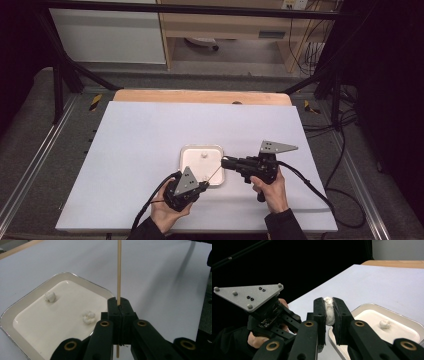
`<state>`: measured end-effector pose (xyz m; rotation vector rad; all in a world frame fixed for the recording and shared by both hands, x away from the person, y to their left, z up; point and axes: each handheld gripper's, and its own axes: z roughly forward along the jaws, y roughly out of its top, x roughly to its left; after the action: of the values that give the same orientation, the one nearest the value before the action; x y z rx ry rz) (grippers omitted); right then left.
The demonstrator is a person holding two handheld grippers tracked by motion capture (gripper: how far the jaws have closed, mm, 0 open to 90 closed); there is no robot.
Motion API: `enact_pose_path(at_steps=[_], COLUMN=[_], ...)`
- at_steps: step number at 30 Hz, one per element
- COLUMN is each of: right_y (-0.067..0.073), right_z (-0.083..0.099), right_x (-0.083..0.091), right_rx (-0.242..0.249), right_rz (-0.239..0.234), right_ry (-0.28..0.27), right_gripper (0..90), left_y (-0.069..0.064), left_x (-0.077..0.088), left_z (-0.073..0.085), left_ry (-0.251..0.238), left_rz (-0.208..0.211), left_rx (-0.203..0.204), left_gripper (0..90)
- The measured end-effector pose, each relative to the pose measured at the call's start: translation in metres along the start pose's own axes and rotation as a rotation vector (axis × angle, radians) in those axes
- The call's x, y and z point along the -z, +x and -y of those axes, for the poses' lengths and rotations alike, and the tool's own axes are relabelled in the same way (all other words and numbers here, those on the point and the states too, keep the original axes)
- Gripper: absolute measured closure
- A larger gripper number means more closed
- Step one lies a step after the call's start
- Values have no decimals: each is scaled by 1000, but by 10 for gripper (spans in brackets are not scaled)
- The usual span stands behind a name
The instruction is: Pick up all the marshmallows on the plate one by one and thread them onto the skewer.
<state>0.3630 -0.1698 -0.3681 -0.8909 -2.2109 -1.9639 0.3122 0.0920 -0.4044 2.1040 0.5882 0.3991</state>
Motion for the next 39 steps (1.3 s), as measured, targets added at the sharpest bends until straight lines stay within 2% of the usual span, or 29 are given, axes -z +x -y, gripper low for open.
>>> enact_pose_path(at_steps=[9,10,30,39], right_y=[1,1,2,3], right_z=[1,1,5,6], right_x=[0,0,-4,-4], right_rx=[10,9,-2,-8], right_rz=[21,21,1,-6], right_ry=[19,18,32,26], right_gripper=[823,823,823,823], left_y=[1,0,-1,-2], left_x=[3,3,2,2], left_z=[-2,-2,-4,-5], left_ry=[14,13,38,41], left_rz=[-27,-21,-42,-35], left_rx=[-23,-20,-41,-49], left_gripper=[895,894,894,895])
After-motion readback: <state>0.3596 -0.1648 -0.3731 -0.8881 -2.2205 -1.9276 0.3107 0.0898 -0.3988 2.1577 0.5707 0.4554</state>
